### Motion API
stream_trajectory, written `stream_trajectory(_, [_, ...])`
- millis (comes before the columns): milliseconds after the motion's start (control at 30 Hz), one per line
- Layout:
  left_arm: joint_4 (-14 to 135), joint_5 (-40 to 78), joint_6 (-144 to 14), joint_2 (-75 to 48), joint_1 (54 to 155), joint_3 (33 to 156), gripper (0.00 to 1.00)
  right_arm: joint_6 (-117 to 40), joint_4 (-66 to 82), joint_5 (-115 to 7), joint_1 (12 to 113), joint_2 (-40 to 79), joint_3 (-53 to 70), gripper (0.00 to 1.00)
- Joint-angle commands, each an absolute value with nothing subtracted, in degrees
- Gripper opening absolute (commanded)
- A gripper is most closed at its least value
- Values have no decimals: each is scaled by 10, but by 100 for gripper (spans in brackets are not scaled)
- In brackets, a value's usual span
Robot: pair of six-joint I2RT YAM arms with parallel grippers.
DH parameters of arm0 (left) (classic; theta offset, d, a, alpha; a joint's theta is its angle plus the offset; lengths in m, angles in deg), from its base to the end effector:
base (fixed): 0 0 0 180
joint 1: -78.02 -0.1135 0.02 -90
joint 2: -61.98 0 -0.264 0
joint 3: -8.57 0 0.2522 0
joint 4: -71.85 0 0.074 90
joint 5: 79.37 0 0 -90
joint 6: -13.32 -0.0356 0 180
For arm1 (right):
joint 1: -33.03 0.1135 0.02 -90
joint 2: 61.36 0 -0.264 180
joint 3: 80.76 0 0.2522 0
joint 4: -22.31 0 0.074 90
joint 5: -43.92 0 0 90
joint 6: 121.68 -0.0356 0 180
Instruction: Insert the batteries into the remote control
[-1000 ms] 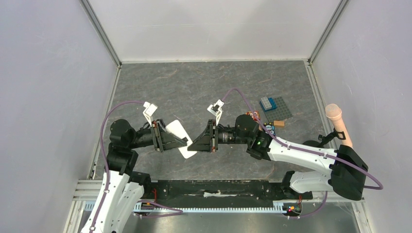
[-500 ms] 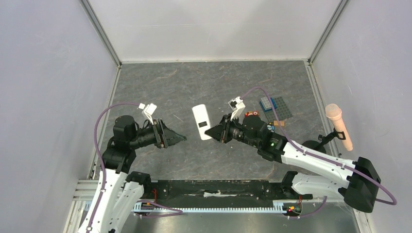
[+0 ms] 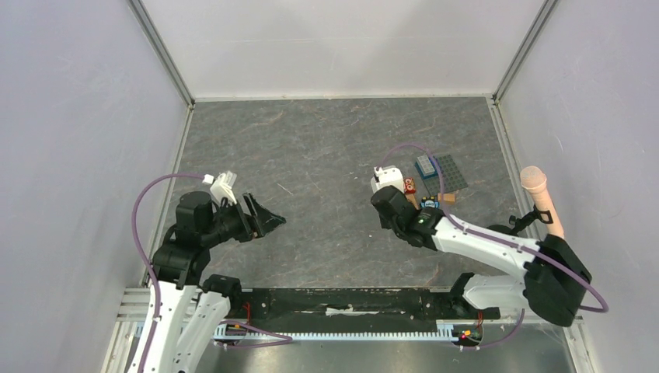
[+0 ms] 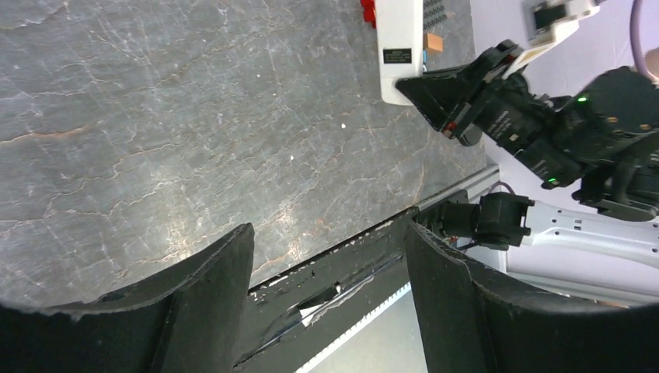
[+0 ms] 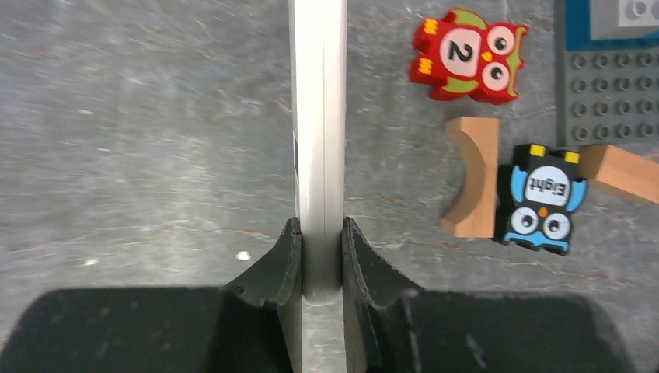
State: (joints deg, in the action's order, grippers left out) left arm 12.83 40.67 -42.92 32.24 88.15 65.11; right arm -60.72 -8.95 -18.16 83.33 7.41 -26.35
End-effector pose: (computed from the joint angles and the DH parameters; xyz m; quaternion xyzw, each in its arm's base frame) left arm 0.0998 -0.0359 0.3023 -0.0506 0.8534 -0.3848 0.3480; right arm 0.1677 0.1759 0.2217 -0.0762 0.9000 0.0620 0.4247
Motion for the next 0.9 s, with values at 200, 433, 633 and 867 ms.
stream_trajectory(200, [37, 408, -423, 281, 882, 704, 77, -560, -110, -68, 831, 204, -237, 0])
stream_trajectory(433, [4, 400, -441, 245, 882, 723, 77, -557, -95, -90, 832, 249, -233, 27])
stream_trajectory(633, [-5, 407, -454, 229, 882, 732, 78, -569, -77, -128, 832, 237, -245, 44])
stream_trajectory(867, [-53, 358, -484, 216, 882, 762, 78, -579, -75, -200, 832, 163, -247, 69])
